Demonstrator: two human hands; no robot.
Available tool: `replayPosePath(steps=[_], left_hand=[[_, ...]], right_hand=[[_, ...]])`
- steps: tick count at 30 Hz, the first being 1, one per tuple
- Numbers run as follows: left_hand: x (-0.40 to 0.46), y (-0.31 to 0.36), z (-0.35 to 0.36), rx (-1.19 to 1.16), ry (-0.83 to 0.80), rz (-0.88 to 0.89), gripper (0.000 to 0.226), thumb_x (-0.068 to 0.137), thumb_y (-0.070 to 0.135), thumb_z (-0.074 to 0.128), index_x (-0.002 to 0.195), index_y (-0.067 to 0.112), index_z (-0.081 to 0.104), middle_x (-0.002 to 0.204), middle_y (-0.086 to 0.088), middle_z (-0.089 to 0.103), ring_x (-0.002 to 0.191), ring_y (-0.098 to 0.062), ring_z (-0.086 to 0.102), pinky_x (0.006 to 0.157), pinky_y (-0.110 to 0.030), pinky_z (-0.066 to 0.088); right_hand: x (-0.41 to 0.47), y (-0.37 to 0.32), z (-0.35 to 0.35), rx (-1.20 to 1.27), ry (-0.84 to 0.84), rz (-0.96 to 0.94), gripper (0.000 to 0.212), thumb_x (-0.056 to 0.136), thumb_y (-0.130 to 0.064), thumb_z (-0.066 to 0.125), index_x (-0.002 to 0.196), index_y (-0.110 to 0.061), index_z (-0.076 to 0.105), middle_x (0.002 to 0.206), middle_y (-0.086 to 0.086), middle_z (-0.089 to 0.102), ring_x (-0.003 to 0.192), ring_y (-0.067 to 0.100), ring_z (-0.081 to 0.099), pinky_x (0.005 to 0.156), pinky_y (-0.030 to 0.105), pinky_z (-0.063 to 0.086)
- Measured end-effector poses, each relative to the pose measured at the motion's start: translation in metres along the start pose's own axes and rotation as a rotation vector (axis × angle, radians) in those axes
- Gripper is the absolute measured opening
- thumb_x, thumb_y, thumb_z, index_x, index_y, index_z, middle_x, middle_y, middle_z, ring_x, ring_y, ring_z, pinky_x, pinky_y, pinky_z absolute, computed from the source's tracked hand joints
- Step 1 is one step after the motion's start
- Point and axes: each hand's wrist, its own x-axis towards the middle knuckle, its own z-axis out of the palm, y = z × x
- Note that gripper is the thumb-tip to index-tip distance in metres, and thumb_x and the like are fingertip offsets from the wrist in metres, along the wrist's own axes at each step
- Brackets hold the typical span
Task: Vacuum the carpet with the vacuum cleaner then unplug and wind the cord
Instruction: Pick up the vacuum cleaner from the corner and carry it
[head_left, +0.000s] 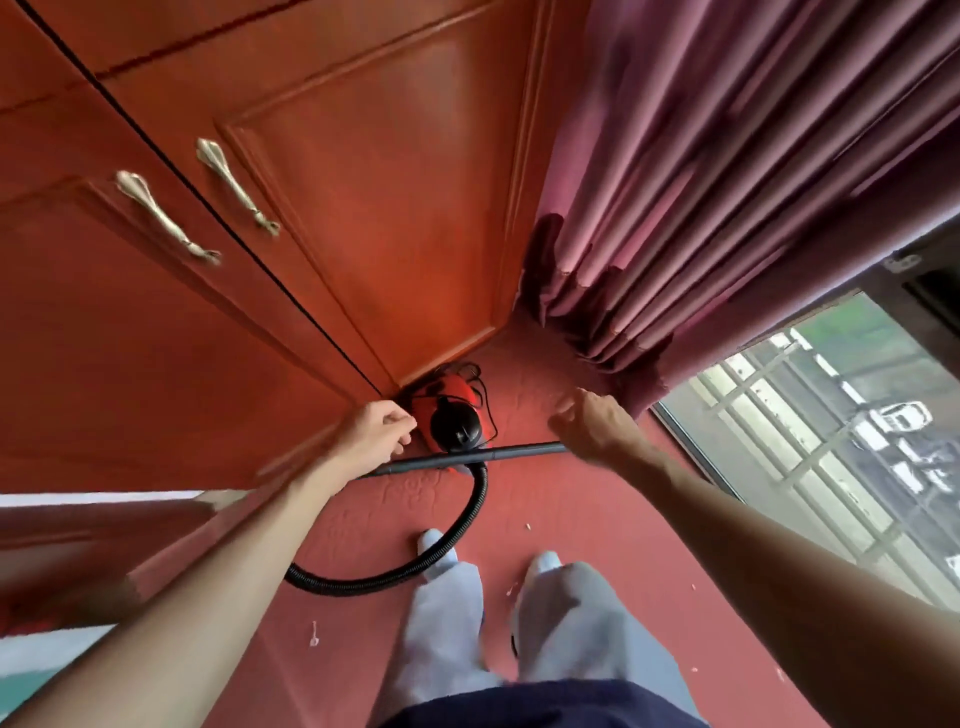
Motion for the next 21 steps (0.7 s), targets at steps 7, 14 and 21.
replayPosePath(steps=[7,14,21], left_hand=[[0.062,-0.044,0.049,-0.095,-0.002,-0.235,0.013,0.093,0.012,0.054,0.089,0.007,0.065,0.077,-0.01,0.065,0.062,-0.018,0.058,0.057,-0.027,0.047],[0.127,-0.086,0.102,0.06,-0.038,-0.205,0.016,0.092,0.014,0.055,0.089,0.002,0.066,0.076,-0.01,0.067,0.064,-0.018,0.058,0.058,-0.025,0.044],[0.197,-0.17,0.167,0.146,-0.058,-0.196,0.017,0.091,0.021,0.056,0.074,0.025,0.06,0.07,0.009,0.064,0.06,-0.006,0.057,0.066,-0.028,0.049]], right_hand=[[0.087,0.033,0.047,0.004,-0.16,0.017,0.012,0.083,-0.027,0.055,0.073,-0.019,0.052,0.092,0.02,0.068,0.092,0.037,0.064,0.068,0.028,0.038],[0.163,0.073,0.126,0.07,-0.266,0.091,0.028,0.088,-0.026,0.054,0.08,-0.003,0.068,0.09,0.025,0.067,0.09,0.04,0.063,0.068,0.033,0.041],[0.191,0.112,0.256,0.214,-0.345,0.184,0.034,0.081,-0.022,0.057,0.05,-0.016,0.045,0.056,-0.007,0.043,0.065,0.015,0.043,0.062,0.03,0.038]])
